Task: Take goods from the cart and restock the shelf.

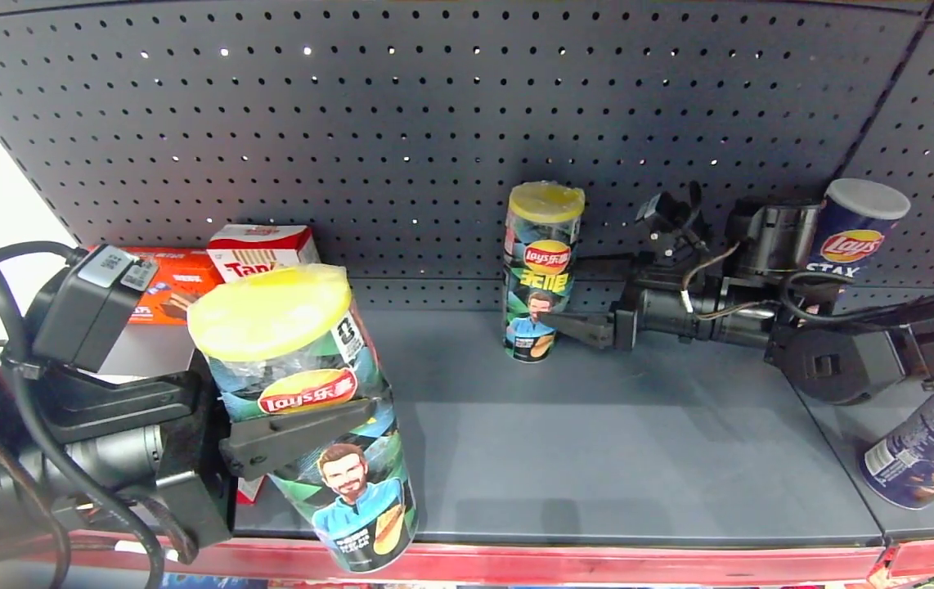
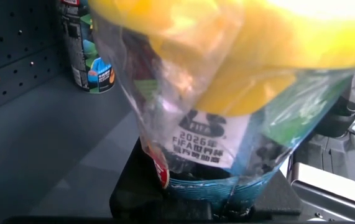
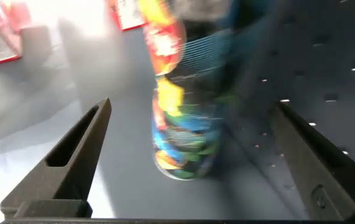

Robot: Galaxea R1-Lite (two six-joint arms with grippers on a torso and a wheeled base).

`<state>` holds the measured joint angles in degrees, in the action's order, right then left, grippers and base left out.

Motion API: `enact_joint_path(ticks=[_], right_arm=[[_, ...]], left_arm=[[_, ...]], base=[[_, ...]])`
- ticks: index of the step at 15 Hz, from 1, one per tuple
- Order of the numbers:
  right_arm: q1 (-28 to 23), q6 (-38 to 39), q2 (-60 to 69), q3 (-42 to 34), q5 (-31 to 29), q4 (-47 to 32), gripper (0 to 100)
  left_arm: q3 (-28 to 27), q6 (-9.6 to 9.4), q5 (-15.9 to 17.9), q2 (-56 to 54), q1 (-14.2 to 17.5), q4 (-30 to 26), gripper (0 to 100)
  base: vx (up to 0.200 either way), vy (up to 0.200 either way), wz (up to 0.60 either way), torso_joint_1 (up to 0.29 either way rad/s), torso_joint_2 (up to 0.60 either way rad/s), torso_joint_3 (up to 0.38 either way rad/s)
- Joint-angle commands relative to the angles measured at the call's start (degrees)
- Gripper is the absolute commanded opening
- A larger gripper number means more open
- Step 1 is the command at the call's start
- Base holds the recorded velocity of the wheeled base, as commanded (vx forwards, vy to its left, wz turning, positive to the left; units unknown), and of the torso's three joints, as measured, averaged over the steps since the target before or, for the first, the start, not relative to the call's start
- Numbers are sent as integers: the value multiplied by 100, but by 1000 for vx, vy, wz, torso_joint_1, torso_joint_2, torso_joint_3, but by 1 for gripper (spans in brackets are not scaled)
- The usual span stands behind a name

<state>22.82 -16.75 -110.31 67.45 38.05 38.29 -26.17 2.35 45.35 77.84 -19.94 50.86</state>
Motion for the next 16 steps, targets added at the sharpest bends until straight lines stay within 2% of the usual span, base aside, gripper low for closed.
enact_joint_path(ticks=[1,4,5,11,12,13,16], right_arm=[[144,-4,10,-162,-8,64,100],[267,-4,63,-435,-17,231,100],[319,-4,203,-812,-52,231,100],[302,-13,757,-1595,-175,231,100],[302,-13,757,-1595,-342,231,100],[328,-4,669,-1498,-755,240,100],[486,14,405,-1366,-1186,372,100]], left_arm=[[25,2,0,-5,-1,3,0],[25,-7,0,-5,17,3,0],[33,-7,0,-14,17,3,0],[42,-7,0,-32,17,3,0],[42,-7,0,-32,17,3,0],[33,-7,0,-32,17,3,0],[33,-7,-9,-32,17,3,0]], base=[[0,0,0,0,0,0],[0,0,0,0,0,0],[0,0,0,0,0,0],[0,0,0,0,0,0],[0,0,0,0,0,0],[0,0,0,0,0,0],[0,0,0,0,0,0]])
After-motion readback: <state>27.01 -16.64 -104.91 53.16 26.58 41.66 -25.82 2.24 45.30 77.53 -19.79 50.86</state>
